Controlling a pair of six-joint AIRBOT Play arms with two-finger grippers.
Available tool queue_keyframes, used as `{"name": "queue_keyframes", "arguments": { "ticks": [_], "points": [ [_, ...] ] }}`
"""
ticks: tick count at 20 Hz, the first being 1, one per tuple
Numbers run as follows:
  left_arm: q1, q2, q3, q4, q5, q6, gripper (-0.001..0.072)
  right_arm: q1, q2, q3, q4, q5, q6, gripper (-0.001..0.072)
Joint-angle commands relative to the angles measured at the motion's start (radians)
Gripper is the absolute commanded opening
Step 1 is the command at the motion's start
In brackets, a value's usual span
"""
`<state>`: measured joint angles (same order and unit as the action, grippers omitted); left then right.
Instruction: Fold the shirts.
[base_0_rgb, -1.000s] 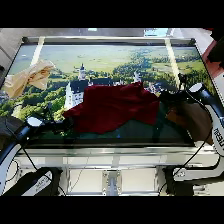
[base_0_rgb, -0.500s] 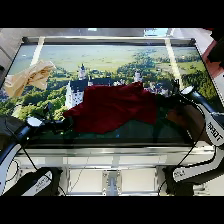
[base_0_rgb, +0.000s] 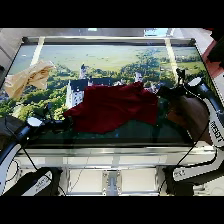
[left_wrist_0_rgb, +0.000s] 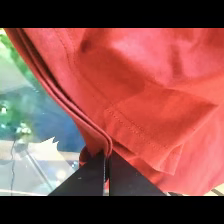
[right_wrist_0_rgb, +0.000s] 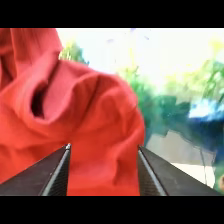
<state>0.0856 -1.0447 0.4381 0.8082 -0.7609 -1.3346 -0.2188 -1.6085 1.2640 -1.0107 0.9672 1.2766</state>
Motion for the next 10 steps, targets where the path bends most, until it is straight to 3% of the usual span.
{"name": "queue_keyframes", "arguments": {
  "ticks": [1,8,10],
  "points": [
    [0.001,0.000,0.001,0.000,0.008,0.000,0.0012,0.000,-0.039,0.020,-0.014,-0.032,0.035,0.0463],
    [0.001,0.000,0.001,0.000,0.008,0.000,0.0012,0.002,-0.130,0.020,0.046,0.012,0.032,0.0462],
    [0.001,0.000,0.001,0.000,0.008,0.000,0.0012,0.002,-0.130,0.020,0.047,0.066,0.029,0.0401]
  ]
}}
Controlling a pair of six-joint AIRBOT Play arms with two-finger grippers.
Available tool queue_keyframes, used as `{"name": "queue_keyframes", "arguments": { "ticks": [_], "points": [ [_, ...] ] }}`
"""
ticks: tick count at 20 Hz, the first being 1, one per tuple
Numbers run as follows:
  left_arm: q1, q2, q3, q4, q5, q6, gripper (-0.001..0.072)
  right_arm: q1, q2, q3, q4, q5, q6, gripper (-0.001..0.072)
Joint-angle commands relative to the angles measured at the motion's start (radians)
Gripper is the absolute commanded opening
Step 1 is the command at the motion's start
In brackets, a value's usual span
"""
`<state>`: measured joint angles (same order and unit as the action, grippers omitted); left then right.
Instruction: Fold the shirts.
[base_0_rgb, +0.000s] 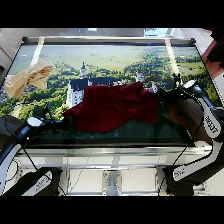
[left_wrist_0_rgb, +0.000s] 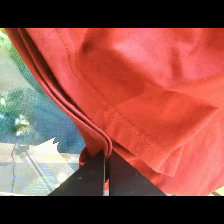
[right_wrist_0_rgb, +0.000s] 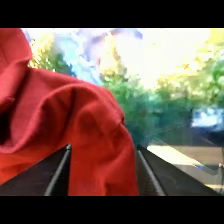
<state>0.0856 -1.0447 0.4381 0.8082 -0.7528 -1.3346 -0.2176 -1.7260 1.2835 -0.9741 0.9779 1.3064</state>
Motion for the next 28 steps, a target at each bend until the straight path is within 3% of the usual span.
{"name": "queue_keyframes", "arguments": {
  "ticks": [1,4,6,8,12,14,17,21,25,28],
  "points": [
    [0.001,0.000,0.001,0.000,0.000,0.000,0.0012,0.001,-0.013,0.000,0.009,0.090,-0.019,0.0376],
    [0.001,0.000,0.001,0.000,0.000,0.000,0.0012,0.001,-0.013,0.000,0.011,0.138,-0.022,0.0351],
    [0.001,0.000,0.001,0.000,0.000,0.000,0.0012,0.001,-0.013,0.000,0.010,0.143,-0.022,0.0148],
    [0.001,0.000,0.001,0.000,0.000,0.000,0.0012,0.001,-0.014,0.000,0.013,0.116,-0.022,0.0028],
    [0.002,0.002,0.058,0.000,-0.026,0.038,0.0012,0.001,0.019,0.016,0.008,0.116,-0.029,0.0027],
    [0.002,0.019,0.196,0.013,-0.115,0.087,0.0011,-0.002,0.113,0.051,-0.074,0.143,-0.027,0.0026],
    [0.002,0.089,0.456,0.118,-0.296,0.103,0.0011,-0.026,0.336,0.119,-0.210,0.290,-0.024,0.0025],
    [0.002,0.239,0.748,0.245,-0.515,0.100,0.0011,-0.061,0.722,0.144,-0.231,0.443,-0.023,0.0025],
    [0.002,0.357,0.952,0.351,-0.438,0.043,0.0009,-0.067,1.075,0.166,-0.245,0.373,0.024,0.0022],
    [0.000,0.334,1.019,0.304,-0.357,0.058,0.0008,-0.067,1.133,0.247,-0.227,0.242,0.037,0.0022]
  ]
}}
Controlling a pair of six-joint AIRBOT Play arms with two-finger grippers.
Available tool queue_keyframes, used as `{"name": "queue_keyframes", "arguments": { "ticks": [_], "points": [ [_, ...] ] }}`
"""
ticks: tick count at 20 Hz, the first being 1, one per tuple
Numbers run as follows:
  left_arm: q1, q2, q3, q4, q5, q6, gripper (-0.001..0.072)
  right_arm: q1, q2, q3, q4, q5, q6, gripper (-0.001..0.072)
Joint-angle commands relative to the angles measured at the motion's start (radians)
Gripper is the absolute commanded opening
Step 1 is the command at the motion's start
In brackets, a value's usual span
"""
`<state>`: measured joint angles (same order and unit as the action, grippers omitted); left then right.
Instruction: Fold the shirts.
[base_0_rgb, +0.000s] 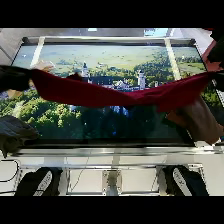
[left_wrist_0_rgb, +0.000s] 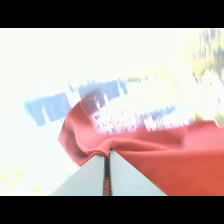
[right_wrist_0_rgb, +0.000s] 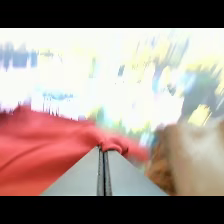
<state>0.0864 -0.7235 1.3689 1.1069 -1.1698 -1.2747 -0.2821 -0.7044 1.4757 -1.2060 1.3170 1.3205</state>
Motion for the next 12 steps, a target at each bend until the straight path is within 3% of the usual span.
{"name": "queue_keyframes", "arguments": {
  "ticks": [1,4,7,9,12],
  "points": [
    [-0.001,-0.007,0.095,-0.016,0.105,0.032,0.0007,-0.002,0.092,0.078,0.038,-0.153,0.023,0.0022],
    [-0.001,-0.116,0.099,-0.007,0.272,0.031,0.0007,0.000,-0.040,0.092,0.167,-0.340,-0.007,0.0022],
    [-0.032,-0.362,0.099,-0.006,0.198,0.023,0.0007,0.026,-0.295,0.092,0.290,-0.414,-0.042,0.0022],
    [-0.069,-0.550,0.099,0.027,0.231,0.013,0.0007,0.090,-0.506,0.092,0.302,-0.481,-0.042,0.0023],
    [-0.088,-0.770,0.101,0.203,0.396,-0.261,0.0007,0.208,-0.813,0.092,0.308,-0.740,0.014,0.0023]
  ]
}}
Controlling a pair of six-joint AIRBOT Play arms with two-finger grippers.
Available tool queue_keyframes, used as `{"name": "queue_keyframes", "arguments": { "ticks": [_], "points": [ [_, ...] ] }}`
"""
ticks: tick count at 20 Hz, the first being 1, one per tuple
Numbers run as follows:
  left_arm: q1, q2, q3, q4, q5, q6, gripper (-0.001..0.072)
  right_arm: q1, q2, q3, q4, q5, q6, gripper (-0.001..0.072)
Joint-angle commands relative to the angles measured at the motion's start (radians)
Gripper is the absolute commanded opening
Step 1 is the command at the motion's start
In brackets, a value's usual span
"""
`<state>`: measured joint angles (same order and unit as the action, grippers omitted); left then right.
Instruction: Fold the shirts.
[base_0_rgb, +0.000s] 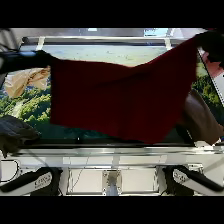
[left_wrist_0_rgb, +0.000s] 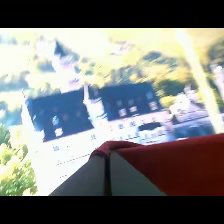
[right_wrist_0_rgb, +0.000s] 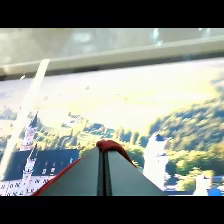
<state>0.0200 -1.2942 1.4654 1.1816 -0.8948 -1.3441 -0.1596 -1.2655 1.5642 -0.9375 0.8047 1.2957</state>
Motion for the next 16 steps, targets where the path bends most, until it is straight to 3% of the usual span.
{"name": "queue_keyframes", "arguments": {
  "ticks": [1,3,4,5,6,7,10,14,16],
  "points": [
    [-0.021,-0.251,0.004,0.150,0.150,-0.248,0.0008,0.129,-0.336,0.003,0.054,-0.344,0.054,0.0024],
    [-0.022,-0.310,0.004,0.145,0.201,-0.275,0.0010,0.206,-0.448,0.003,0.085,-0.541,0.055,0.0029],
    [-0.021,-0.317,0.004,0.121,0.223,-0.276,0.0014,0.236,-0.478,0.003,0.084,-0.615,0.053,0.0109],
    [-0.020,-0.315,0.007,0.093,0.246,-0.269,0.0168,0.256,-0.493,0.003,0.076,-0.669,0.045,0.0372],
    [-0.020,-0.311,0.022,0.090,0.258,-0.265,0.0493,0.261,-0.493,0.004,0.059,-0.685,0.039,0.0431],
    [-0.019,-0.307,0.050,0.091,0.262,-0.258,0.0685,0.256,-0.480,0.004,0.033,-0.671,0.039,0.0435],
    [-0.019,-0.253,0.158,0.191,0.225,-0.177,0.0683,0.181,-0.368,0.003,-0.116,-0.438,0.040,0.0434],
    [0.033,-0.055,0.167,0.580,0.095,-0.197,0.0681,-0.020,-0.154,-0.012,-0.499,0.114,0.169,0.0426],
    [0.132,0.052,0.061,0.561,0.067,-0.216,0.0680,-0.116,-0.056,-0.099,-0.504,0.246,0.142,0.0426]
  ]
}}
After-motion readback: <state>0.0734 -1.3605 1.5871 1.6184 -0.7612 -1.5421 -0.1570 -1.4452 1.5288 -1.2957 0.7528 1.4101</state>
